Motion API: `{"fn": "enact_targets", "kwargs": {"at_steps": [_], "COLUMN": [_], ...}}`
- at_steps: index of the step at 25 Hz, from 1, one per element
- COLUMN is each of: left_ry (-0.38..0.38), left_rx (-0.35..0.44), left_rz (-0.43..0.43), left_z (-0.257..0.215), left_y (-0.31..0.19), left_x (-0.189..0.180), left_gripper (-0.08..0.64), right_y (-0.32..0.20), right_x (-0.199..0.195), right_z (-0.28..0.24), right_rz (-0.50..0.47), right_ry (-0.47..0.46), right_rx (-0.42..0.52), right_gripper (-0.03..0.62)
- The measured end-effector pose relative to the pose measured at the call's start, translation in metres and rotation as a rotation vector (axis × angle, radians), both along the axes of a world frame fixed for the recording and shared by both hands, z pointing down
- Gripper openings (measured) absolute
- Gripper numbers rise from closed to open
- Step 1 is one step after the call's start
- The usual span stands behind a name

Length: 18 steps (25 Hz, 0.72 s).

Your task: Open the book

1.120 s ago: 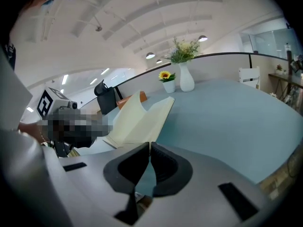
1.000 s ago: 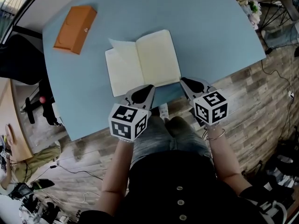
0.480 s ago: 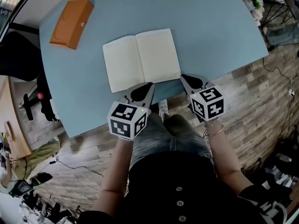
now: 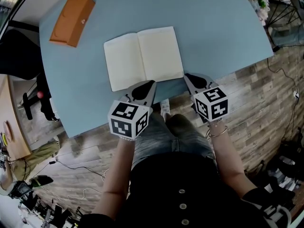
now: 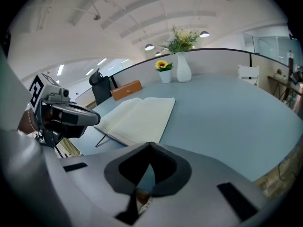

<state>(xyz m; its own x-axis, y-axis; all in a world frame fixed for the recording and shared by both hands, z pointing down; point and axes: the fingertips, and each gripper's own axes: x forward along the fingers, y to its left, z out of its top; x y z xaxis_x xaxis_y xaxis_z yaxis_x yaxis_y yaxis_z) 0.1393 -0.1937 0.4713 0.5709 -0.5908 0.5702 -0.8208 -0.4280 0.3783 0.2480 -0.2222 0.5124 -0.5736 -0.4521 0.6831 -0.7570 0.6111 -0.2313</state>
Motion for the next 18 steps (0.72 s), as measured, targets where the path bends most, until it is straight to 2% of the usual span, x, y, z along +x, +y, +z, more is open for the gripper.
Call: {"fn": "enact_targets", "kwargs": {"at_steps": [18], "left_ry": [-0.001], "left_rx": [0.027], "left_rz": [-0.046], "left_z": [-0.015], "left_y": [-0.001], "left_x": [-0.015], "left_gripper": [0.012], "right_y": [-0.011], "right_x": [-0.007], "right_z": [-0.014], "right_rz": [-0.056], "right_ry": [0.005], "right_rx": [0.032], "right_gripper": [0.006]}}
